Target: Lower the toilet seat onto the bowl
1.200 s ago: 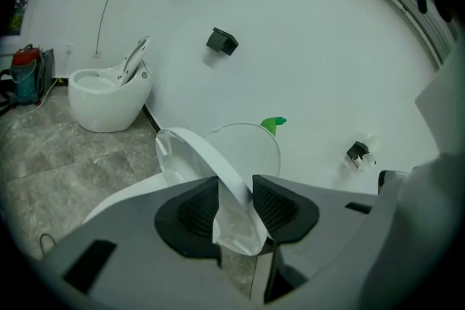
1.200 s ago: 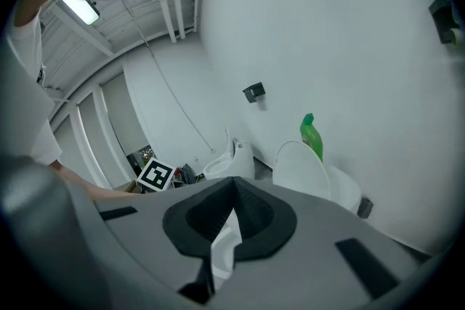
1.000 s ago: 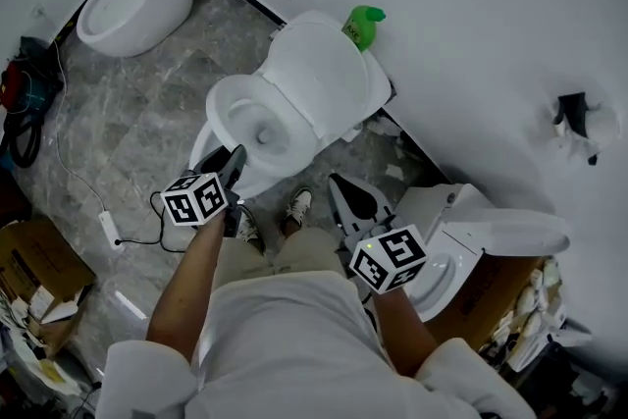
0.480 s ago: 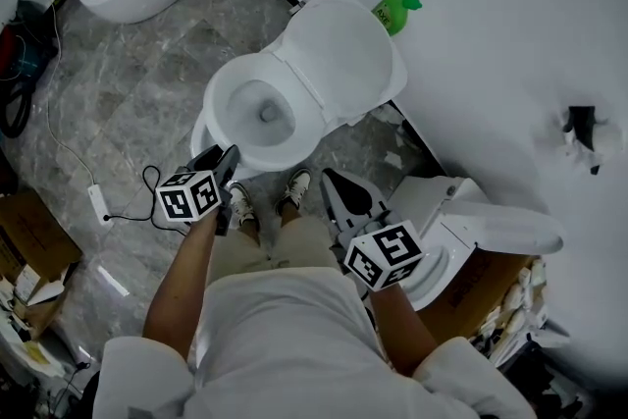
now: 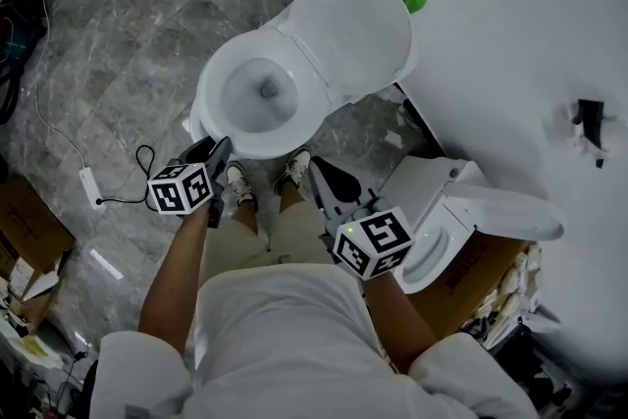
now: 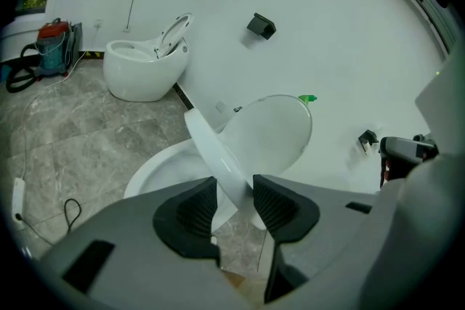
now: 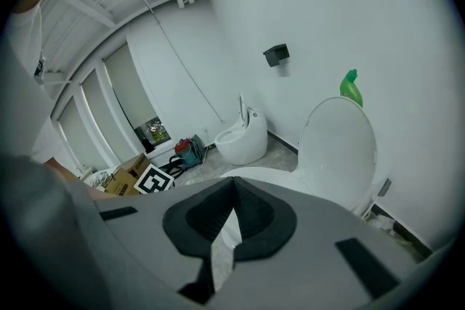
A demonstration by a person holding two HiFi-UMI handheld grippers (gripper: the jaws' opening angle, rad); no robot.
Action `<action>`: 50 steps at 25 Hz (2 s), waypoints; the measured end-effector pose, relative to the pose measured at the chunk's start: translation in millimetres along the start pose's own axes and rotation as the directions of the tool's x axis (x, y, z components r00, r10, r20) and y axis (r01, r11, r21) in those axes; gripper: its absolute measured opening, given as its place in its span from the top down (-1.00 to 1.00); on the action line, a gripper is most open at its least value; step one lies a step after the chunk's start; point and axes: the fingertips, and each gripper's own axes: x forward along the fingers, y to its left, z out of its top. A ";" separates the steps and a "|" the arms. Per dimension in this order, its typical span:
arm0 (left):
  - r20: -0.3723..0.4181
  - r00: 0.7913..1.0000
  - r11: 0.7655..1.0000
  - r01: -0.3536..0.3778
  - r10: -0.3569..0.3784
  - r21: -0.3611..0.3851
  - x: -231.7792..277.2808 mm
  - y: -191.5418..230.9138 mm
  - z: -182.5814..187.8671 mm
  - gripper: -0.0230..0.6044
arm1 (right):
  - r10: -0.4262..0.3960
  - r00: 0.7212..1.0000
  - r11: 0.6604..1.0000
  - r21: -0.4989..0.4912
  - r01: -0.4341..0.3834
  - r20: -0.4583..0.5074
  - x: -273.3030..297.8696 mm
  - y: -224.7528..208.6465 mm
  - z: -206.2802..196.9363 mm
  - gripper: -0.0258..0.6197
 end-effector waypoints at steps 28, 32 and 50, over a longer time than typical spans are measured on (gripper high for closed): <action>-0.099 0.976 0.979 -0.197 0.192 -0.043 18.9 130.6 -90.8 0.43 | 0.123 0.976 0.992 -0.017 -0.128 -0.178 108.1 16.4 -102.1 0.92; -0.125 0.969 0.975 -0.219 0.213 -0.039 29.9 149.2 -105.9 0.46 | 0.147 0.968 0.989 -0.005 -0.151 -0.201 119.1 15.0 -118.0 0.92; -0.311 0.915 0.964 -0.263 0.258 0.025 78.5 217.5 -152.7 0.50 | 0.205 0.948 0.979 0.045 -0.200 -0.241 197.7 0.7 -173.5 0.92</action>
